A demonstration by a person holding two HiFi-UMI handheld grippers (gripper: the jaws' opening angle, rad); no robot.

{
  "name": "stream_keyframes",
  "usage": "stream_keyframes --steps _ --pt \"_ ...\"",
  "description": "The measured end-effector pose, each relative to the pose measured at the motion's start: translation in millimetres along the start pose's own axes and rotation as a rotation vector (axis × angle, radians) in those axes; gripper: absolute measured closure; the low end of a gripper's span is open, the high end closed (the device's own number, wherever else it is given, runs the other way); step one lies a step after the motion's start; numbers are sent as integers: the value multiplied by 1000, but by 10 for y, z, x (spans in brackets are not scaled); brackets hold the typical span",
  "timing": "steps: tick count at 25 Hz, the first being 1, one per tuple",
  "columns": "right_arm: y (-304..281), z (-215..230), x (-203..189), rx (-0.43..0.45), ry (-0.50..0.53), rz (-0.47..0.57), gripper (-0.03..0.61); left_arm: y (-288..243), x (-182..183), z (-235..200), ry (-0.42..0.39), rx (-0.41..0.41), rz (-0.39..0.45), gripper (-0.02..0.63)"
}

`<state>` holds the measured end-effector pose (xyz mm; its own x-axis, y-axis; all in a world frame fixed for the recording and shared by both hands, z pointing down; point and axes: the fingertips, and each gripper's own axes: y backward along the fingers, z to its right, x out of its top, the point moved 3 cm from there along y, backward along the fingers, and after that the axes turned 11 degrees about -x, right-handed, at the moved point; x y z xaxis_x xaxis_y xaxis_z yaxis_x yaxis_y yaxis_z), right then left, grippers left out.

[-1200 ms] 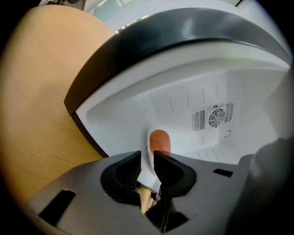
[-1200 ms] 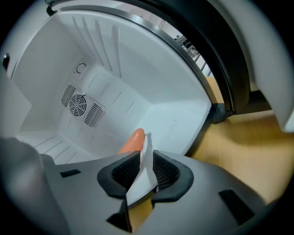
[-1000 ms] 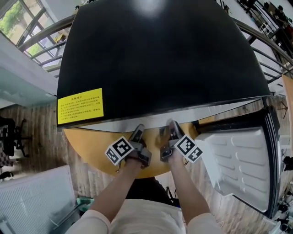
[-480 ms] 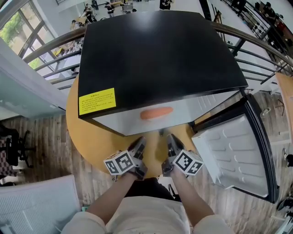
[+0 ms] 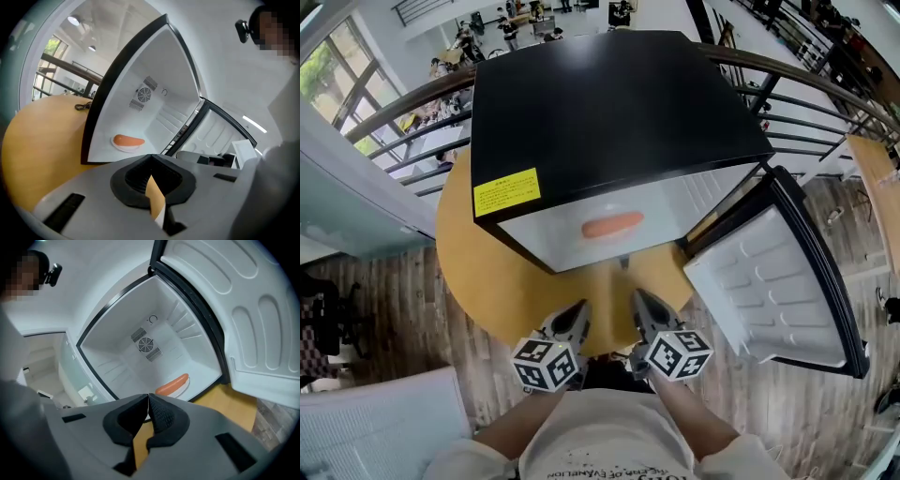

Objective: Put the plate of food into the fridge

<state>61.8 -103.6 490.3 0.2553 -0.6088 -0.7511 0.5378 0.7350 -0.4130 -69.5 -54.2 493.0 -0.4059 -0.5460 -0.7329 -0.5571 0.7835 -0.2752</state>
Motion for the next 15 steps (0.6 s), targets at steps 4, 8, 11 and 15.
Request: stream_keyframes --steps 4,8,11,15 --pt "208 -95 -51 -20 52 -22 552 133 -33 106 -64 10 -37 591" --pt "404 -159 -100 -52 109 -33 552 175 -67 251 -113 9 -67 591" --pt "476 -221 -156 -49 118 -45 552 176 -77 361 -145 -3 -77 591" --pt "497 -245 -189 -51 125 -58 552 158 -31 395 -165 -17 -75 591"
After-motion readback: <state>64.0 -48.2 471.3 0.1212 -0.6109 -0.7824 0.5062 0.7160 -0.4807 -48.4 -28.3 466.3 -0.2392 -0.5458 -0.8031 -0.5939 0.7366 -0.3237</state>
